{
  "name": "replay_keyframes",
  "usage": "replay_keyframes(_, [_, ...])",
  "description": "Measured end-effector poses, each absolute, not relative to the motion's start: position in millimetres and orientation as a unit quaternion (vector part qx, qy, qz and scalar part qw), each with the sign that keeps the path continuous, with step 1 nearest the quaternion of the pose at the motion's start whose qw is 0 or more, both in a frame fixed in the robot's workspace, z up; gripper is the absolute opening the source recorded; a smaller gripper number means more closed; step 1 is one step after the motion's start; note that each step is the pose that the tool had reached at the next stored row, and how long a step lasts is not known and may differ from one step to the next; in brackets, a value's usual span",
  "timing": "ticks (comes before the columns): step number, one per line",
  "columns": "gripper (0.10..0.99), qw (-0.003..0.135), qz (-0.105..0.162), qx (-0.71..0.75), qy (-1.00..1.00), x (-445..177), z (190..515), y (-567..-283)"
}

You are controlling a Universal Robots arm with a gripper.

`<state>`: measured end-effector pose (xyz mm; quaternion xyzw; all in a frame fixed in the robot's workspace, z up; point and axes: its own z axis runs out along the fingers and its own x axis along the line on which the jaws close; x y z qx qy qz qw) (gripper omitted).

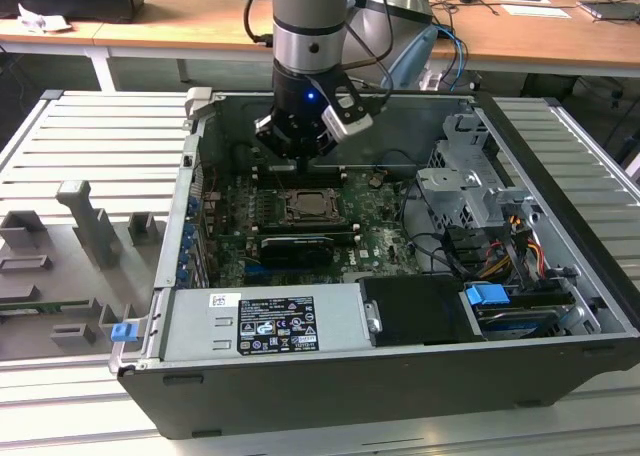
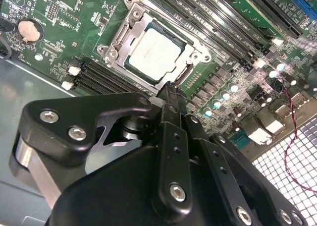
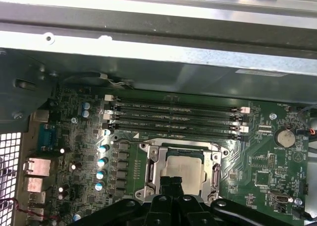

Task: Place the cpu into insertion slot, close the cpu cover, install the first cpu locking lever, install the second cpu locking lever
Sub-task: 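Install the first cpu locking lever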

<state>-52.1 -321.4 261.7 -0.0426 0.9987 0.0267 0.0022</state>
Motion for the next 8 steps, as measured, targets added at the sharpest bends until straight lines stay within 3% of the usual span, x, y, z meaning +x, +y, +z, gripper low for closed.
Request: replay_keyframes(8, [0.106, 0.002, 0.027, -0.043, 0.999, -54.7, 261.2, -321.5])
